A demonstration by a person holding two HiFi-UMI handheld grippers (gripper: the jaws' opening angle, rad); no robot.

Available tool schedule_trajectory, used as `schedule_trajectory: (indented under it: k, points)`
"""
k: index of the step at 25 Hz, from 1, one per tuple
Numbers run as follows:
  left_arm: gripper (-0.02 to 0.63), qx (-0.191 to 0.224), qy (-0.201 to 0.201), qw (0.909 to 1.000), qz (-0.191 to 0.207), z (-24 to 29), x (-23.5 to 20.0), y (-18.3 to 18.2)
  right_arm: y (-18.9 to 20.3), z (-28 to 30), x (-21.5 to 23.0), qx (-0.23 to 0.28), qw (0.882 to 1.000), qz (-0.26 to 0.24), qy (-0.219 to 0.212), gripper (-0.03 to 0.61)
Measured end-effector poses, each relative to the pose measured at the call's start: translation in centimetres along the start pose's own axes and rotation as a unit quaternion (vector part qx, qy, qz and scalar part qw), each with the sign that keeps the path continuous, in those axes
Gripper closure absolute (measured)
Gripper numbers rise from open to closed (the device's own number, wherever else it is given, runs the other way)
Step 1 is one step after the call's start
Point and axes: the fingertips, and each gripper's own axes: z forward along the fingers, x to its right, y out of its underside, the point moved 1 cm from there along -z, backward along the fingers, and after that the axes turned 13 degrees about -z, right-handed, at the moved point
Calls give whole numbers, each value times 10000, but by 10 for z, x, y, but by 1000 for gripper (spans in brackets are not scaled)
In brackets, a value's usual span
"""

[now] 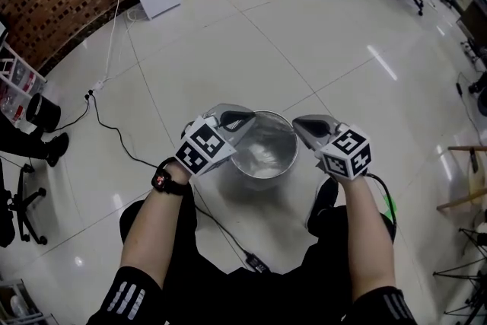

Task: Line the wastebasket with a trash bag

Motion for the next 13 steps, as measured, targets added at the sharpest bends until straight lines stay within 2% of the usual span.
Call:
schedule_trajectory:
  k: [6, 13]
  points:
    - [619, -67, -34, 9998, 161, -2, 3, 4, 10, -5, 1, -138, 9999, -28, 48, 572]
    - [618, -186, -88, 9998, -34, -6, 1, 15, 11, -6, -8, -124, 9999, -25, 9, 572]
